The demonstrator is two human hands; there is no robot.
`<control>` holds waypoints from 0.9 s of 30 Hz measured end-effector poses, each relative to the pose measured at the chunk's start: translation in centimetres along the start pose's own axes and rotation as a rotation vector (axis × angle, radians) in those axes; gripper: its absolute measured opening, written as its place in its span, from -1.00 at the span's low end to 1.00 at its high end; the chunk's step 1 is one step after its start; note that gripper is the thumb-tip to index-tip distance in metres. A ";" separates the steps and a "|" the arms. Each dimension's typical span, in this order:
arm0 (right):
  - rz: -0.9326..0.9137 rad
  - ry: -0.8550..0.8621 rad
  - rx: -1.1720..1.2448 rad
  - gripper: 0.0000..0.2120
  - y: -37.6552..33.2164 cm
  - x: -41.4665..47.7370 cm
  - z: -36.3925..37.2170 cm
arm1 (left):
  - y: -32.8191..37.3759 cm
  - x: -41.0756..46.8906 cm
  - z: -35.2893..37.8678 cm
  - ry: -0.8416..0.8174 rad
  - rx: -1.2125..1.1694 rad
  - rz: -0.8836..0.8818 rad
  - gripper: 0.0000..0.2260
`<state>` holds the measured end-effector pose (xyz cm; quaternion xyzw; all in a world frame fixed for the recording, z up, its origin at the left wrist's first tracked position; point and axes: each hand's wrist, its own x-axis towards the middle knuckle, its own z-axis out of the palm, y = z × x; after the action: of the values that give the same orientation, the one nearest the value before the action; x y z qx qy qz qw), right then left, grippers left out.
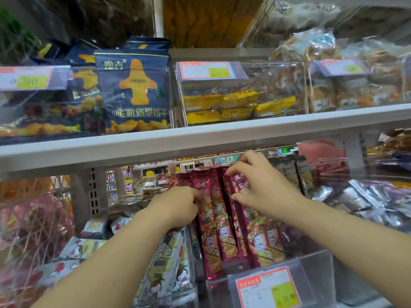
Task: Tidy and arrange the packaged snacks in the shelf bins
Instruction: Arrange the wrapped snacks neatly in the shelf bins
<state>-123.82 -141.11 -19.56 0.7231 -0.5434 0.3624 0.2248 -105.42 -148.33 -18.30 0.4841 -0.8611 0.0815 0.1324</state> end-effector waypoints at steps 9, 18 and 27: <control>0.037 -0.094 -0.032 -0.58 -0.9 3.7 4.3 | 0.0 -0.3 0.1 0.306 -0.017 0.143 -0.76; -0.045 -0.131 0.005 -0.51 0.2 3.2 3.0 | 0.5 0.9 0.4 0.184 0.002 0.217 -0.66; 0.213 -0.101 -0.334 -0.42 2.6 1.2 1.5 | 1.0 1.4 0.3 0.133 0.129 0.138 -0.64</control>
<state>-125.70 -143.73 -19.78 0.6315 -0.6800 0.2520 0.2744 -107.02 -149.09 -18.20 0.4248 -0.8746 0.1774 0.1520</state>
